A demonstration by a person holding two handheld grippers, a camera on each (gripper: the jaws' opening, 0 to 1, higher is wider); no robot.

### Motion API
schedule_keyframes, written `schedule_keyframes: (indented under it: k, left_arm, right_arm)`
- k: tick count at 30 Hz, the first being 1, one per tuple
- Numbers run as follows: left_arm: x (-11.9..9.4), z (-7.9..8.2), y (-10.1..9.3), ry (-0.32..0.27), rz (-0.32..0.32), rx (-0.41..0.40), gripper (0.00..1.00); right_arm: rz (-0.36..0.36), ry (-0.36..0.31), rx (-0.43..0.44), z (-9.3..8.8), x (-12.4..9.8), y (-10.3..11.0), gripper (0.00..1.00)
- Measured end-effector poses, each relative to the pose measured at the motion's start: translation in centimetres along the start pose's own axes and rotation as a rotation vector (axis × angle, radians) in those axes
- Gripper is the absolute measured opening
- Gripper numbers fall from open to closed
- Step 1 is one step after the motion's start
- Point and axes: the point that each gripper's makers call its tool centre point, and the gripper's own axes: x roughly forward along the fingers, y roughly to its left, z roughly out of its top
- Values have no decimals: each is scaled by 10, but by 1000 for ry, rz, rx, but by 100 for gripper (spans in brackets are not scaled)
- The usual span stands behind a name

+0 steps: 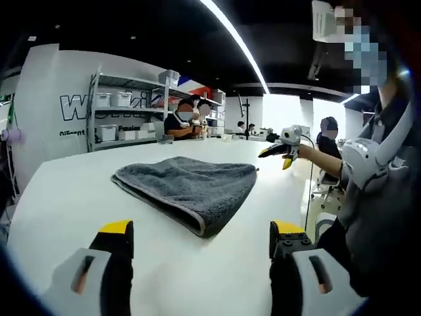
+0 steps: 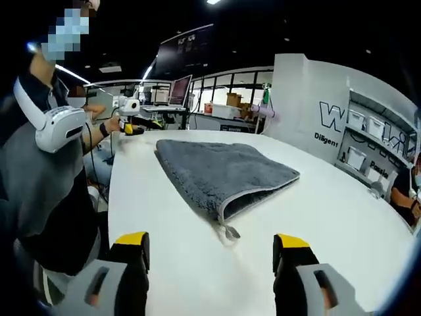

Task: Fold the towel on the table until its edges align and the towel forms a compact rectangular stack.

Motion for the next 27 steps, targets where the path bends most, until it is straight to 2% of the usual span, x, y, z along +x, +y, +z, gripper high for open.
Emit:
schedule_keyframes:
  k: [3,6,8,13,16,27]
  left_arm:
    - [-1,0,2,0,11,4,98]
    - [-3,2,-1,-3,3,8,99]
    - [-5,3,-3,-11,-2,1,99]
    - [-7,4,-11,-10,-32,40,99]
    - [-8,4,-11,-11,-43,31,99]
    - [-12,6,-7,-19,-34,17,99]
  right_arm:
    - [-8,2,3,-1,-2,0,85]
    - [-14,9,5,-1,-5,0,88]
    - [-21,5,6,-1,-8,-1,90]
    - [-26,-12,21,2,-14,-2,95]
    - [-27,-10,23,1,-16,-2,99]
    - [-4,6,48,-7,-20,-1,99]
